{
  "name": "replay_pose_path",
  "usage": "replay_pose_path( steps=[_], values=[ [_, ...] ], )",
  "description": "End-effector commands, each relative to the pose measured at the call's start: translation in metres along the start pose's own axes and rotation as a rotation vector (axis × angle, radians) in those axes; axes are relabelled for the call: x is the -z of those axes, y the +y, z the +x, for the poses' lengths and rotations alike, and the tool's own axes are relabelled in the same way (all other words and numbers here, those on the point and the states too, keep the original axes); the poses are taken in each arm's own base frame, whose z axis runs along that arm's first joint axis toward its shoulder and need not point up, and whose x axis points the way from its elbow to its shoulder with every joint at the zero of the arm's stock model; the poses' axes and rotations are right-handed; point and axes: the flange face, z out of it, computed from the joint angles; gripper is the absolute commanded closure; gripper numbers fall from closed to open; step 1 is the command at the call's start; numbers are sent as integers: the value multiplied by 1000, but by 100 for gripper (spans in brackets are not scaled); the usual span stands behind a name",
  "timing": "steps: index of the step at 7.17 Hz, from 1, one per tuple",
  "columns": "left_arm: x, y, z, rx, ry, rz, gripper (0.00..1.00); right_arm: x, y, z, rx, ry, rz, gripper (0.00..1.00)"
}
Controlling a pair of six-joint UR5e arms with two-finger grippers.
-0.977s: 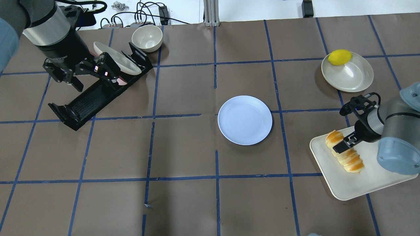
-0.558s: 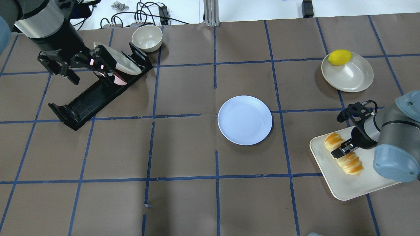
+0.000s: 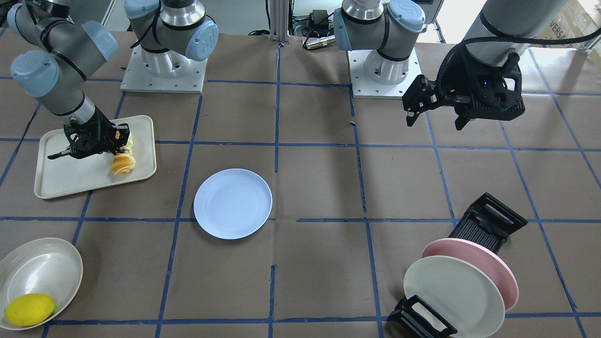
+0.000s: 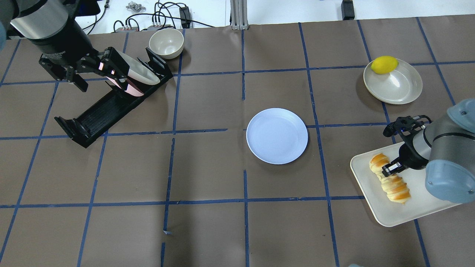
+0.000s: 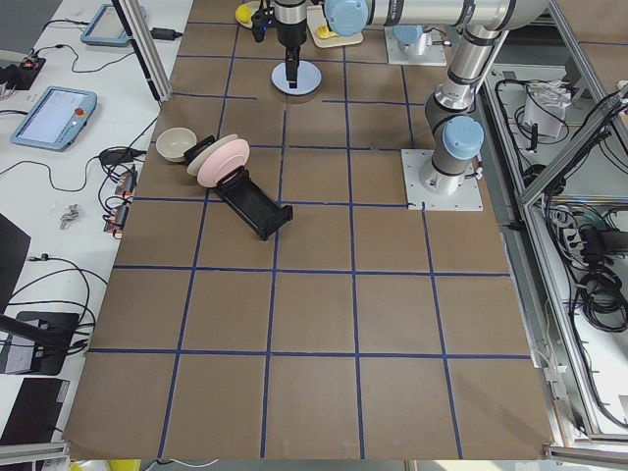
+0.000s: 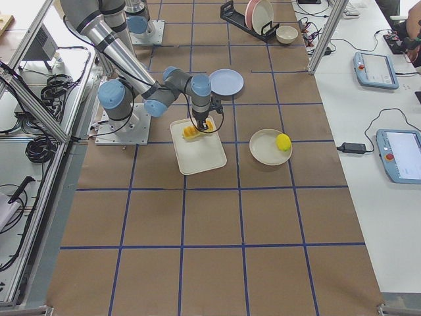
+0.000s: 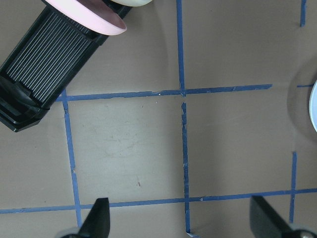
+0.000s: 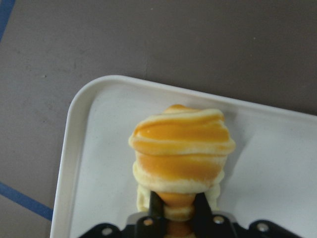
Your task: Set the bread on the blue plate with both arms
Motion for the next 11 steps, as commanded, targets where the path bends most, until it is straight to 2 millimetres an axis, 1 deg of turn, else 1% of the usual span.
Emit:
replay_pose_path(
  steps=[1,3,4,5,6,7,8,9,10,11],
  values=[
    [-1,-4,0,-1,5,-1,0,57,-17,-29,-58,4,-42,92],
    [0,1,0,1,2,0,0,124,-49,-63,-71,14,-101,92],
    [0,-2,1,-1,5,1,0,148,-60,-82,-94,11,-122,91],
    [-1,-4,1,-2,7,-2,0,159,-70,-103,-104,19,-129,91],
    [-3,-4,1,-2,4,-7,0,159,-77,-131,-107,27,-127,91],
    [-1,-3,1,-2,1,-3,0,154,-84,-163,-139,29,-126,91],
    [-1,-2,1,-2,1,-5,0,132,-100,-188,-134,17,-154,91],
    [-3,-3,3,-5,5,-10,0,113,-118,-212,-116,12,-147,91],
    [-12,-6,5,-10,8,-30,0,97,-132,-233,-111,16,-125,91],
    [-10,-9,4,-9,8,-21,0,80,-150,-240,-93,11,-98,91]
  ],
)
